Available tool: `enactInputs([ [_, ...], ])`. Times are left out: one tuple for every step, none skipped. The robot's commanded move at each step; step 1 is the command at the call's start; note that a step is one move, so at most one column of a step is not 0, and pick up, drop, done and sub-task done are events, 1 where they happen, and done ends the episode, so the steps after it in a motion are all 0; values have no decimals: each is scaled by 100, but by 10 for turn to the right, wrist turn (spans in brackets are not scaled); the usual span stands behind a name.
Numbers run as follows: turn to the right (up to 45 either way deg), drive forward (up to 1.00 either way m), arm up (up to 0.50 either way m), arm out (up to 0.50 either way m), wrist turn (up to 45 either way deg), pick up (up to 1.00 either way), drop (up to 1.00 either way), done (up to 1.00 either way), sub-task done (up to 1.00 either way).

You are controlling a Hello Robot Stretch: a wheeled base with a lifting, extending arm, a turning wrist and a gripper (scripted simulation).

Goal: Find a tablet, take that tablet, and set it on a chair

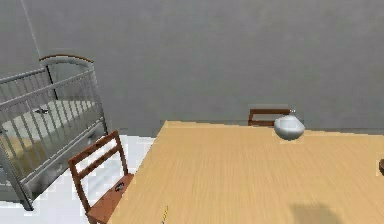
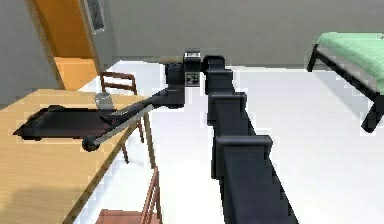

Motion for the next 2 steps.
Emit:
enactInputs([
  [0, 0, -40, 0, 0, 0, 0, 0, 0],
  [0, 0, -50, 0, 0, 0, 0, 0, 0],
])
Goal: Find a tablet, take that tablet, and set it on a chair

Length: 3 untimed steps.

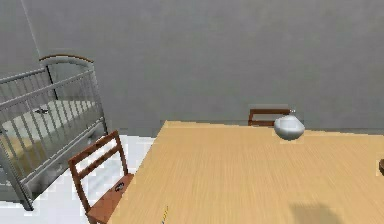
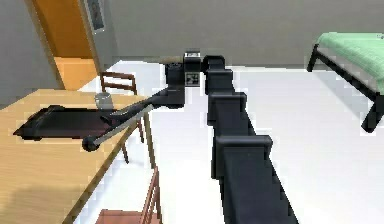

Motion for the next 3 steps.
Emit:
enactInputs([
  [0, 0, 0, 0, 0, 0, 100, 0, 0],
  [0, 0, 0, -10, 0, 0, 0, 0, 0],
  [0, 0, 0, 0, 0, 0, 0, 100, 0],
])
